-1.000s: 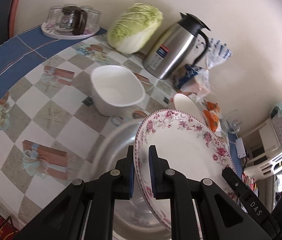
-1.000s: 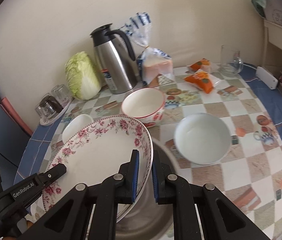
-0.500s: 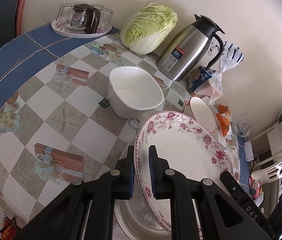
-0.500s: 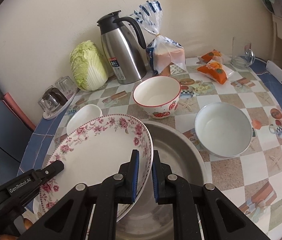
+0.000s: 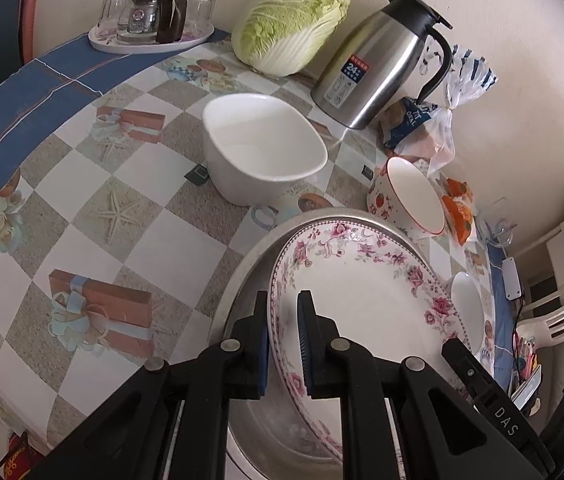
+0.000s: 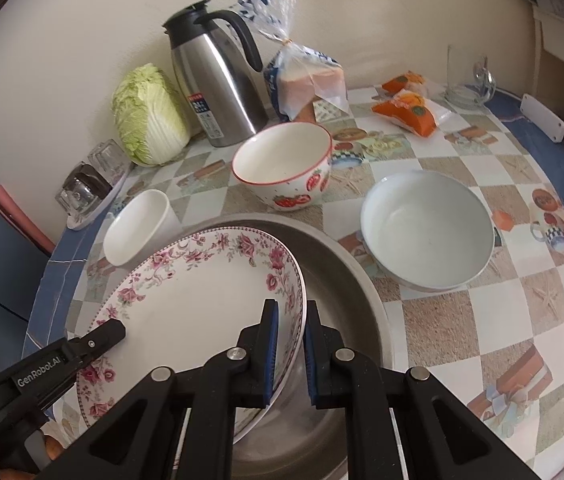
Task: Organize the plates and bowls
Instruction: 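Lower the pink-floral plate into the steel basin with both grippers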
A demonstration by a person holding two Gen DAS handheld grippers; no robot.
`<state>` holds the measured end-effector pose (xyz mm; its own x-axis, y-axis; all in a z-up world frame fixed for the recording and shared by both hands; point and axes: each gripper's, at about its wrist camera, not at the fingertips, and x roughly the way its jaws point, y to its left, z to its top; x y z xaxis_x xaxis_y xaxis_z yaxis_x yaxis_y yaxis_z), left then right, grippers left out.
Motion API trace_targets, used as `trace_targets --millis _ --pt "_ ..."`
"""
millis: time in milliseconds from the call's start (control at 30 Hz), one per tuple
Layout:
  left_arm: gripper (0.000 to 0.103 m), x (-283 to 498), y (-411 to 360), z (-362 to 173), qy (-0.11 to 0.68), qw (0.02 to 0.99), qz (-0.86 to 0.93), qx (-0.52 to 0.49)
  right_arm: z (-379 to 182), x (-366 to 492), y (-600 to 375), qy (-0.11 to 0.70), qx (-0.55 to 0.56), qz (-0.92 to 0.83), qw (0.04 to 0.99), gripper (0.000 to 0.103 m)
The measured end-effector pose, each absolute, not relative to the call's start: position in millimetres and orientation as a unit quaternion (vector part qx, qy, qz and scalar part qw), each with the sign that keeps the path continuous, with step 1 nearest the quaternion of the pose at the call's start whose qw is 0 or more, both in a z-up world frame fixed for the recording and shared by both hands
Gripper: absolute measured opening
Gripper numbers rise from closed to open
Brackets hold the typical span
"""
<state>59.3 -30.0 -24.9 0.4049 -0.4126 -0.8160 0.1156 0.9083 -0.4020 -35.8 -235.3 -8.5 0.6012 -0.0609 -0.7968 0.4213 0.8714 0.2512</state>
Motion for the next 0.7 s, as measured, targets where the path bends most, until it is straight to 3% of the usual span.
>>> trace_targets --millis 700 --pt "0.013 60 -39 -35 0.542 0.817 -0.159 -0.119 -24 -36 -244 0.451 0.223 -0.145 0.852 0.013"
